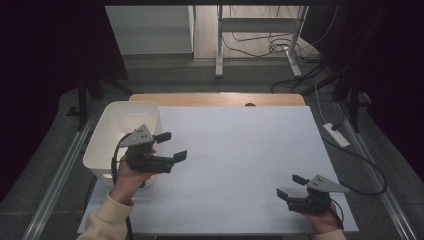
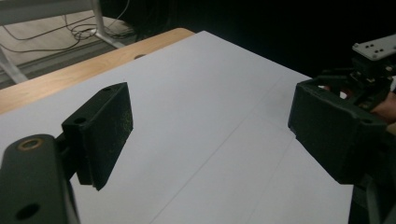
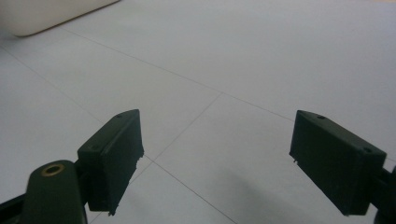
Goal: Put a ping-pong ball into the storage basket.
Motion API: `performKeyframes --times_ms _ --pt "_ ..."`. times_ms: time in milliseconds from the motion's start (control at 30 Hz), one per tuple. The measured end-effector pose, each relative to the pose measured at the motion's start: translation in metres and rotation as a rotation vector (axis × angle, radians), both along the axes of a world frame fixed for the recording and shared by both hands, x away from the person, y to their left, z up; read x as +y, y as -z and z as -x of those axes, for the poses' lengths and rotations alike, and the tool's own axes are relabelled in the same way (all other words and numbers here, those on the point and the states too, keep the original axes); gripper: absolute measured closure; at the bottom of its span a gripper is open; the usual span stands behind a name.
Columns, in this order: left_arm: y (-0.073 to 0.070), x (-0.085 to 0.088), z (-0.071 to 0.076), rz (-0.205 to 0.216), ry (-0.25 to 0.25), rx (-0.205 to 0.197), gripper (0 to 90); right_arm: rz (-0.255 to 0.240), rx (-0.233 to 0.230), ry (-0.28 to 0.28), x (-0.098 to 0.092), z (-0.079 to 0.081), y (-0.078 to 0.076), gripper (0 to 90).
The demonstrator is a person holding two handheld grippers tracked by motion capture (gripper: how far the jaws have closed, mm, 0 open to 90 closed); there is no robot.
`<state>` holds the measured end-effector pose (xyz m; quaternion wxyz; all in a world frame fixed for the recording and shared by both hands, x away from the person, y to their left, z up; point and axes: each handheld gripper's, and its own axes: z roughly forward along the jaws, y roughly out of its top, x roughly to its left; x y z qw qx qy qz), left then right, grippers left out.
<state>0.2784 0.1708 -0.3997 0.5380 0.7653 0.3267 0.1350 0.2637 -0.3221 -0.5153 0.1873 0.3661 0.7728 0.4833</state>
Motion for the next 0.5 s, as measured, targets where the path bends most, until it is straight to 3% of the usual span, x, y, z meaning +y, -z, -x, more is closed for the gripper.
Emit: performKeyframes --times_ms 500 --pt "0.026 -0.008 0.025 0.011 0.048 -0.027 15.1 -0.004 -0.004 -0.002 0.0 0.002 -0.001 16.9"
